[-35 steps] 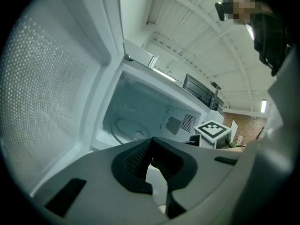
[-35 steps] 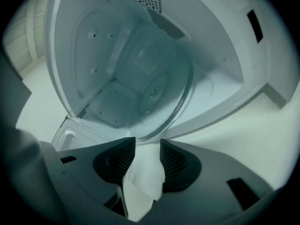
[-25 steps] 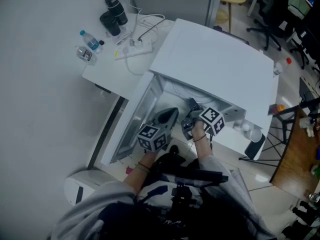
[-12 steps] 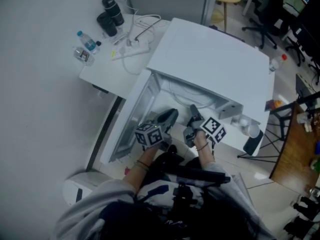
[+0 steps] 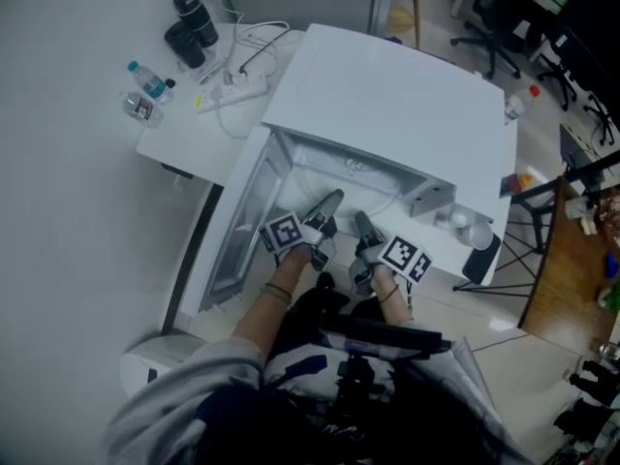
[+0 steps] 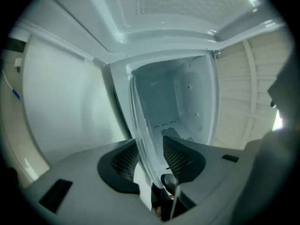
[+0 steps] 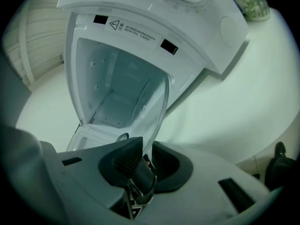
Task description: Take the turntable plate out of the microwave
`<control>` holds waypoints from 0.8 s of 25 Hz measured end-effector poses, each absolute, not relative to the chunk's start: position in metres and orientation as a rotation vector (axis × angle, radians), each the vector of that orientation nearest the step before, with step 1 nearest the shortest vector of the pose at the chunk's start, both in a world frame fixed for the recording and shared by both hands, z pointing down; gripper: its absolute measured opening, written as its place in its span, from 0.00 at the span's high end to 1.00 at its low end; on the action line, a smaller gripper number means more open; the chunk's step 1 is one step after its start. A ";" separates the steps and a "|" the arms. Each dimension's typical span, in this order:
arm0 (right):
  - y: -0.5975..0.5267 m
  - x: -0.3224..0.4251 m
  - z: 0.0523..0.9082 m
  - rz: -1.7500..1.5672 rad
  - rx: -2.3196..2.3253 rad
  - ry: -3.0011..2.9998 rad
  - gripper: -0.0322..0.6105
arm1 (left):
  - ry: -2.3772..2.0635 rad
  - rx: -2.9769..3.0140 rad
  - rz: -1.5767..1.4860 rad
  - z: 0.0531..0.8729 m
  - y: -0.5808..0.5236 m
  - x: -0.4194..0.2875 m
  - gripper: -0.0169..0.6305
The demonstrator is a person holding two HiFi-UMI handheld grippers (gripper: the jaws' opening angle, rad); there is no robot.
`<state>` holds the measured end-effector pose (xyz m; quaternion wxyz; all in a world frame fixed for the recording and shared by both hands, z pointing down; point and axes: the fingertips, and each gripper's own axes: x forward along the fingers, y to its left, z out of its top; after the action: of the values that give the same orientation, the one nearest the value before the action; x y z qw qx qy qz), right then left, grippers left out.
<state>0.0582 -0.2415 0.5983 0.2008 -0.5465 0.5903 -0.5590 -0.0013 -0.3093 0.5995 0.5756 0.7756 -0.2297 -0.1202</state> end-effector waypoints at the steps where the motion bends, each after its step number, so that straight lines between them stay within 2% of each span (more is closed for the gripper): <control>1: -0.241 0.059 0.598 -1.557 -1.531 1.661 0.85 | -0.525 1.820 -0.286 0.600 -0.312 0.002 0.80; 2: -0.240 0.061 0.598 -1.551 -1.539 1.673 0.85 | -0.514 1.816 -0.286 0.602 -0.312 0.005 0.88; 4: -0.237 0.065 0.597 -1.533 -1.562 1.713 0.83 | -0.510 1.834 -0.267 0.604 -0.311 0.007 0.92; 9: -0.230 0.064 0.591 -1.463 -1.559 1.909 0.77 | -0.517 1.876 -0.212 0.599 -0.299 -0.001 0.92; 12: -0.226 0.067 0.593 -1.412 -1.612 2.002 0.70 | -0.434 1.813 -0.305 0.589 -0.291 -0.001 0.92; 17: -0.233 0.081 0.594 -1.417 -1.575 1.921 0.70 | -0.524 1.800 -0.188 0.604 -0.285 -0.021 0.92; 20: -0.241 0.086 0.593 -1.411 -1.548 1.897 0.70 | -0.437 1.819 -0.268 0.589 -0.282 -0.017 0.92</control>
<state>0.0864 -0.2409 0.5932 0.1571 -0.5410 0.6629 -0.4932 -0.0166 -0.2818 0.5886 0.5859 0.7800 -0.1876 -0.1150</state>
